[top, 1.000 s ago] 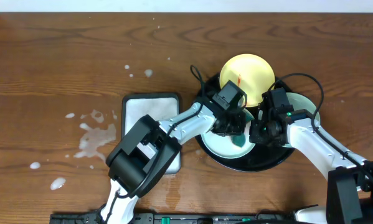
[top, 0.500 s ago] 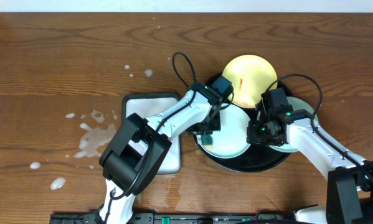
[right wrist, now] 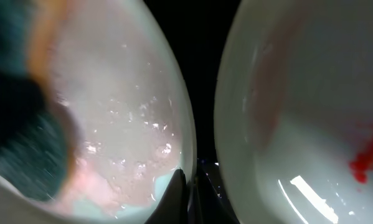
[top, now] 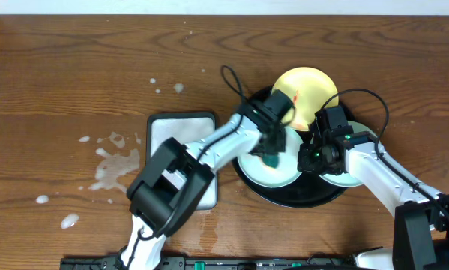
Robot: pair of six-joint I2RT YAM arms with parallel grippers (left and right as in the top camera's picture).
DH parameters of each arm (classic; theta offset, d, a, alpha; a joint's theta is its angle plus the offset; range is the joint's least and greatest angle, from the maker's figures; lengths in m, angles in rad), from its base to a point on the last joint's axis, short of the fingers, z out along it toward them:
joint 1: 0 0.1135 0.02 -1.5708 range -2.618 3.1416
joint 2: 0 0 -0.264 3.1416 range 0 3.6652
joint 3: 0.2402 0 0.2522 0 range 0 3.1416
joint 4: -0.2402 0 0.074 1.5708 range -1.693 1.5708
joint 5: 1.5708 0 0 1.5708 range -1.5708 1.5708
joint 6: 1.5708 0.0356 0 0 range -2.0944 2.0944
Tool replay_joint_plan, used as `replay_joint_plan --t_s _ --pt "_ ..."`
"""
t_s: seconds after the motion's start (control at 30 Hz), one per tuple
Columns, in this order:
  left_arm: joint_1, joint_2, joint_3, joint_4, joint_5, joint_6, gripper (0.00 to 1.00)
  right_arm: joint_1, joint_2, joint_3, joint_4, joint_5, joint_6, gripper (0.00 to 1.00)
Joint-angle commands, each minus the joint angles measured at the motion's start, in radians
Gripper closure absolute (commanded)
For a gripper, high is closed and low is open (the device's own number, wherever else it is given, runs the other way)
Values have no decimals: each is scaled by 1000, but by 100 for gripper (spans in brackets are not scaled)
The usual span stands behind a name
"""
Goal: Clean dirty plates on tray and stack at the side
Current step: 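Scrub the green plate surface with the sponge in left gripper, then return the sponge to the foam tray with left gripper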
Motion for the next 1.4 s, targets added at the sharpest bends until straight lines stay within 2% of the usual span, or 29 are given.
replay_joint_plan --t_s 0.0,0.27,0.37,0.53,0.63,0.9,1.03,1.1,1.17,1.23,1.37 --pt "-87 38 -14 13 79 5 88 3 2 -4 -12 63 -7 99" --pt "-82 38 -14 -27 27 -6 88 3 2 -4 -13 63 -7 99" --pt "-50 37 -13 -100 -97 -8 92 3 2 -4 -13 63 -7 99" --pt "-27 15 29 -278 -386 -18 92 3 2 -4 -14 63 -7 99" --pt "-27 -20 71 -357 -481 -17 92 3 2 -4 -14 63 -7 99" --pt "-3 -262 108 -452 -475 -17 92 2 2 -4 3 72 -8 99" --pt "63 -382 106 -540 -475 -13 85 2 2 -4 25 74 -37 99" --pt "111 -430 96 -595 -475 -13 83 3 2 -4 34 70 -69 94" --pt "165 -461 56 -629 -472 1 83 3 2 -4 39 69 -93 99" --pt "210 -467 -13 -619 -436 26 83 3 1 -4 42 65 -105 99" --pt "272 -467 -189 -501 -356 77 67 3 -27 9 21 55 -100 99"
